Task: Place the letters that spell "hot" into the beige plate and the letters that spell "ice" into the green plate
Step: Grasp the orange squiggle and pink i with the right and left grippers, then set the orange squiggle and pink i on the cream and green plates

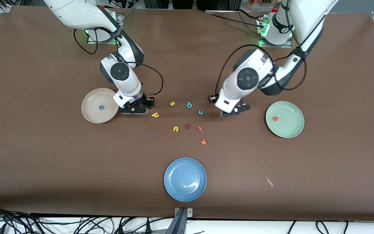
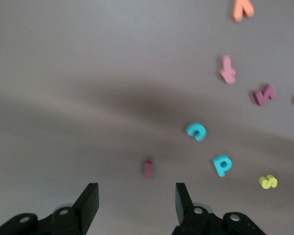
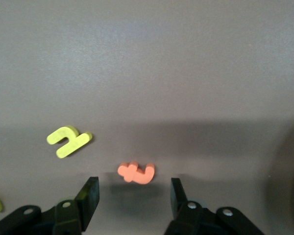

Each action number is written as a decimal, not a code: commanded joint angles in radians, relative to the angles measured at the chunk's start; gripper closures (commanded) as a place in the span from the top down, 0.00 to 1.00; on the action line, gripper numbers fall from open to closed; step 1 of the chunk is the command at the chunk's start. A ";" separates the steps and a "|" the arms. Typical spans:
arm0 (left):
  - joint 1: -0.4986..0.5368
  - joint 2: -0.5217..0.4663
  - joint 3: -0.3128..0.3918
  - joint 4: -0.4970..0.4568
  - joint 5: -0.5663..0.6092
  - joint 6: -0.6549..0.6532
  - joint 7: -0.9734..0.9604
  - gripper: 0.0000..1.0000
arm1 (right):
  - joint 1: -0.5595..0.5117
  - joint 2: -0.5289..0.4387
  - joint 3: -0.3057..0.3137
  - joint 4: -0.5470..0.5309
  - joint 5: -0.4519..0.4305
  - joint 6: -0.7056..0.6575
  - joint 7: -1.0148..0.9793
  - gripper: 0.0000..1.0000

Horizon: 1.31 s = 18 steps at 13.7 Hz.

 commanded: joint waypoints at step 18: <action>-0.088 0.155 0.017 -0.067 0.343 0.196 -0.287 0.52 | 0.024 0.051 -0.018 0.025 -0.091 0.032 0.049 0.06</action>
